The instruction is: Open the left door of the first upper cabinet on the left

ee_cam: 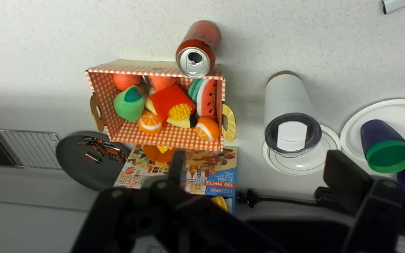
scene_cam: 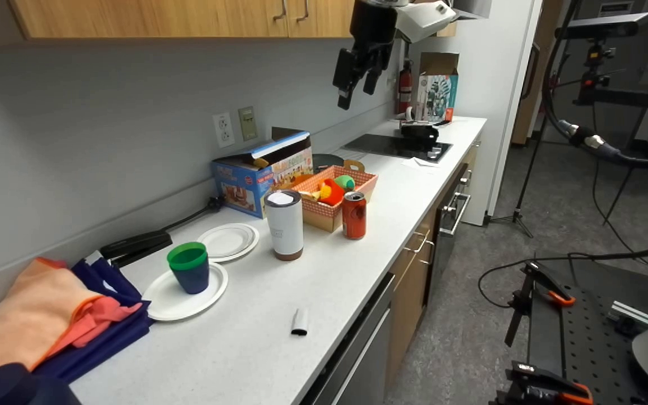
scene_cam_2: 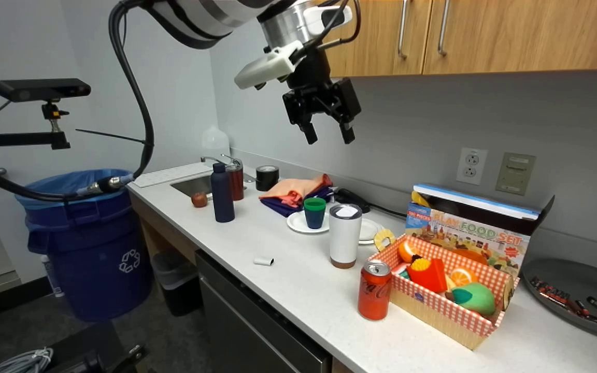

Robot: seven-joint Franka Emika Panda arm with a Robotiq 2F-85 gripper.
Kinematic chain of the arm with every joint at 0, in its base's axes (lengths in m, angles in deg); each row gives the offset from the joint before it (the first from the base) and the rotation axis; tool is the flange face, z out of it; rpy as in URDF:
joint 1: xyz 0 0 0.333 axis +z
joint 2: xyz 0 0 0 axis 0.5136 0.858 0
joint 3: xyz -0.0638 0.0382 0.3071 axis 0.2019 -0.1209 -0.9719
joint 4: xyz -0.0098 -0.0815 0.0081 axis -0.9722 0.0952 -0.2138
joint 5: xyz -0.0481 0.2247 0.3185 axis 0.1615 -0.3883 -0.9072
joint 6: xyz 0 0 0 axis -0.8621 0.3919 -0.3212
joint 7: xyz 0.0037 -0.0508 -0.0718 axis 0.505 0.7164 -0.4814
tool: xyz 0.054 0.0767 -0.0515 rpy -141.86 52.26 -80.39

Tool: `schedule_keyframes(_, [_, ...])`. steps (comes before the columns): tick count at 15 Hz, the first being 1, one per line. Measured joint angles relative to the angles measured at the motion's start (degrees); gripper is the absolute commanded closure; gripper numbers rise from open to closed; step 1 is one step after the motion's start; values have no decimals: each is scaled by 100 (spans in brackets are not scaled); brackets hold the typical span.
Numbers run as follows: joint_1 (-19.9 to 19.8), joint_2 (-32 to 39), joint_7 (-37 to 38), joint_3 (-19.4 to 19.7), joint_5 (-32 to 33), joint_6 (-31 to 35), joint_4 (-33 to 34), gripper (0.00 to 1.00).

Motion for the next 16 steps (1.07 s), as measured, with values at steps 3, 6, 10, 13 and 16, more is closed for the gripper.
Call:
schedule_keyframes(3, [0,-394,-4,35,250,-312,-37,0])
schedule_keyframes(6, [0,-1010,-57,69,265,-618,-128,0])
schedule_keyframes(10, [0,-1548,-19,154,116,-214,-162,0])
schedule_keyframes(13, [-17,-1569,93,186,50,616,-151,0])
schedule_keyframes(16, [-24,-1406,130,180,50,1489,-143,0])
